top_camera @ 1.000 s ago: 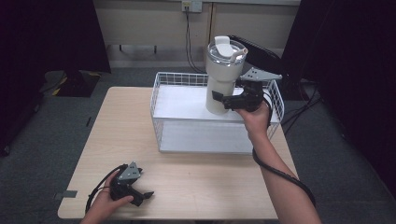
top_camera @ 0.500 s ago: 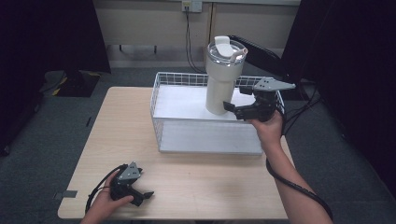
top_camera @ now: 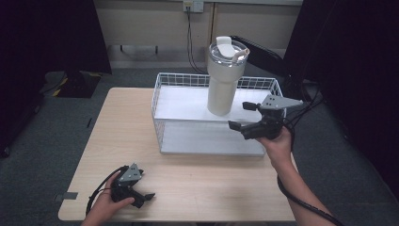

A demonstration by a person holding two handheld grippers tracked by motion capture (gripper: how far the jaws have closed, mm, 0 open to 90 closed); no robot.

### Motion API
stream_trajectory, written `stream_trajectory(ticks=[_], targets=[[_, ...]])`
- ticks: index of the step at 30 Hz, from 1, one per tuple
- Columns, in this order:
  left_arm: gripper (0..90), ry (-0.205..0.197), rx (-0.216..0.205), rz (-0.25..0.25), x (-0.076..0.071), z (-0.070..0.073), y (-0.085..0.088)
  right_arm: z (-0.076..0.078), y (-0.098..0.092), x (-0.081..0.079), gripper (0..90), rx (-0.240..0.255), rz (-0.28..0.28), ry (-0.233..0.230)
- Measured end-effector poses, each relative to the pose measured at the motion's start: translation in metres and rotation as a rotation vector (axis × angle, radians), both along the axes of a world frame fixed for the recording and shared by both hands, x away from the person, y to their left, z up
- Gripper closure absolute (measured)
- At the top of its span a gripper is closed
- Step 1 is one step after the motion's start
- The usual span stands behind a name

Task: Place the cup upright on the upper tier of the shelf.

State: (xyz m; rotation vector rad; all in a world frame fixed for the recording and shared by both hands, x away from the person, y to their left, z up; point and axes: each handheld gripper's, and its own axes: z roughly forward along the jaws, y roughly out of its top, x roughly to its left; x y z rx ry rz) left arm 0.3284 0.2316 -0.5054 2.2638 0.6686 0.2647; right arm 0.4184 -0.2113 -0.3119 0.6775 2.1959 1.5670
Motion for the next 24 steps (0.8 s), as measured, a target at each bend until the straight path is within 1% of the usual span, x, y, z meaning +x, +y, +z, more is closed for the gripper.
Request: stream_trajectory(ticks=[10, 14, 15, 20, 22, 24], targets=[[0.0, 0.000, 0.000, 0.001, 0.000, 0.000, 0.000, -0.024, -0.007, -0.020, 8.2, 0.009, 0.043, 0.025], [0.0, -0.001, 0.000, 0.001, 0.000, 0.000, 0.000, -0.034, -0.010, -0.024, 8.2, 0.011, 0.046, 0.034], [0.0, -0.002, 0.000, 0.002, 0.000, 0.000, 0.000, -0.038, -0.011, -0.025, 8.2, 0.017, 0.050, 0.039], [0.0, 0.000, 0.000, 0.001, 0.000, 0.000, 0.000, -0.056, -0.012, -0.029, 8.2, 0.015, 0.059, 0.058], [0.0, 0.000, 0.000, 0.000, 0.000, 0.000, 0.000, -0.063, -0.012, -0.030, 8.2, 0.021, 0.062, 0.065], [0.0, 0.000, 0.000, 0.001, 0.000, 0.000, 0.000, -0.069, -0.012, -0.032, 8.2, 0.013, 0.064, 0.073]])
